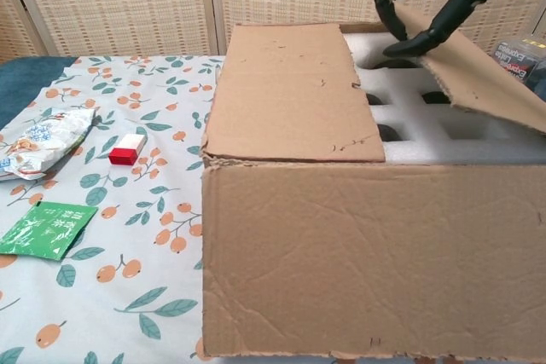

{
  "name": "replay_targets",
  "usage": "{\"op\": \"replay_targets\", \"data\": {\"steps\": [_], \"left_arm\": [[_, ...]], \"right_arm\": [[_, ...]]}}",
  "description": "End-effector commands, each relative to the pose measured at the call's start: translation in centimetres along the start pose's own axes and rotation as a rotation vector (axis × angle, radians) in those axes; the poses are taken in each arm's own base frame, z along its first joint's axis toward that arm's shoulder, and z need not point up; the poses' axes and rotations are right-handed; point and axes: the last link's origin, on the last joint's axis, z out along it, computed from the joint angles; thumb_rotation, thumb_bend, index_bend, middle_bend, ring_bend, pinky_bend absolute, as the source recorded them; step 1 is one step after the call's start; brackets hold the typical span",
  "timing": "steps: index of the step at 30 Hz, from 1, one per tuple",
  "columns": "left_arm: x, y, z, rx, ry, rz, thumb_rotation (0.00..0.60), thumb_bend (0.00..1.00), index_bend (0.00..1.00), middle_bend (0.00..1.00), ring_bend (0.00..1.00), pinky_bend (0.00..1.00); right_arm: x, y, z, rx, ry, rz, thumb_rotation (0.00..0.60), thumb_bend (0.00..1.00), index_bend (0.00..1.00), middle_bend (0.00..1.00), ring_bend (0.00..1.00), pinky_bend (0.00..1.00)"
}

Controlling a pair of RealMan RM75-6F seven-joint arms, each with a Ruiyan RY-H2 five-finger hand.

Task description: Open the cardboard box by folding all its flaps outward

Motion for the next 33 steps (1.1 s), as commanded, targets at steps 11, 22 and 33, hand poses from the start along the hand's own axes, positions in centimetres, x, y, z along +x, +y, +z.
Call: {"op": "replay_targets", "data": {"steps": [11,22,33], "left_arm": [[-0.9,0.9,0.7,-0.002,-0.022,0.068,0.600,0.50,0.04,0.04,0.00,0.00],[-2.4,1.6,1.8,0.005,-0.057,0.135,0.600,0.59,0.05,0.04,0.00,0.00],[-3.6,2.0,2.6,0.016,-0.085,0.188,0.600,0.59,0.05,0.04,0.00,0.00]], "right_arm": [[1.9,2.8,-5.3,-0.102,0.081,0.023,0.372,0.36,0.59,0.00,0.00,0.00],[1.3,7.0,-10.2,-0.203,0.118,0.069,0.371,0.36,0.59,0.00,0.00,0.00],[0.6,10.9,-14.5,-0.269,0.160,0.138,0.370,0.36,0.59,0.00,0.00,0.00]]}}
